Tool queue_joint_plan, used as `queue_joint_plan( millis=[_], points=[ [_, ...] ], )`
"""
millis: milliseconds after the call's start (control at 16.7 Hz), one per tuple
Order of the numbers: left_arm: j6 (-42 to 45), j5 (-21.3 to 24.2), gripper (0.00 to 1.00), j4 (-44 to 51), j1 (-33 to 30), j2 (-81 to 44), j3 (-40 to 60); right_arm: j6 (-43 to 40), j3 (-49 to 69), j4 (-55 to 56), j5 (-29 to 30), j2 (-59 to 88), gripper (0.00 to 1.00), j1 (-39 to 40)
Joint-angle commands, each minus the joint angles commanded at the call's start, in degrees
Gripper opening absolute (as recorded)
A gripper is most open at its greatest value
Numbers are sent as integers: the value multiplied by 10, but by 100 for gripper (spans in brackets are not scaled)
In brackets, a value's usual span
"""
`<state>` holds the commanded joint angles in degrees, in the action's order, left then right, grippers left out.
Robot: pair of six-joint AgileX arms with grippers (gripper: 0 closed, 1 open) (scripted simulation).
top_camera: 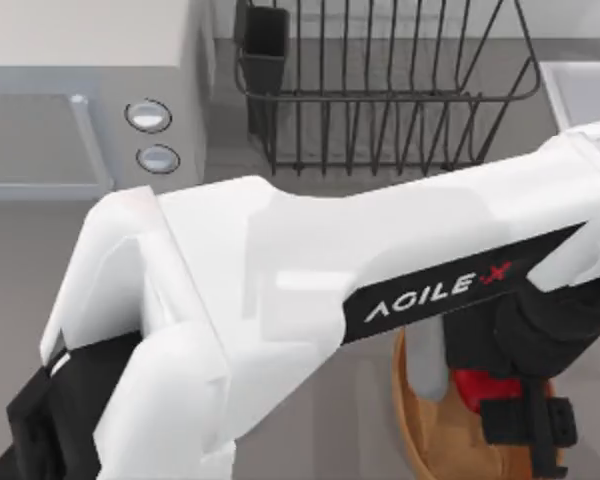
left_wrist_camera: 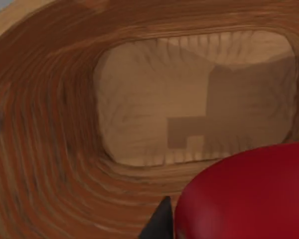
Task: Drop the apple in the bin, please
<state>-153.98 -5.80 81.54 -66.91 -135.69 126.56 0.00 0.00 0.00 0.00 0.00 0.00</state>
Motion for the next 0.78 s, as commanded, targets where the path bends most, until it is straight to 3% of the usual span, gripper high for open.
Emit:
queue_joint_plan(
  millis=[420,780],
  points=[
    [-2,3,0,-12,1,10,-27,0,0,0,0,0,100,0],
    [-2,3,45,-12,1,10,-27,0,0,0,0,0,100,0]
  ],
)
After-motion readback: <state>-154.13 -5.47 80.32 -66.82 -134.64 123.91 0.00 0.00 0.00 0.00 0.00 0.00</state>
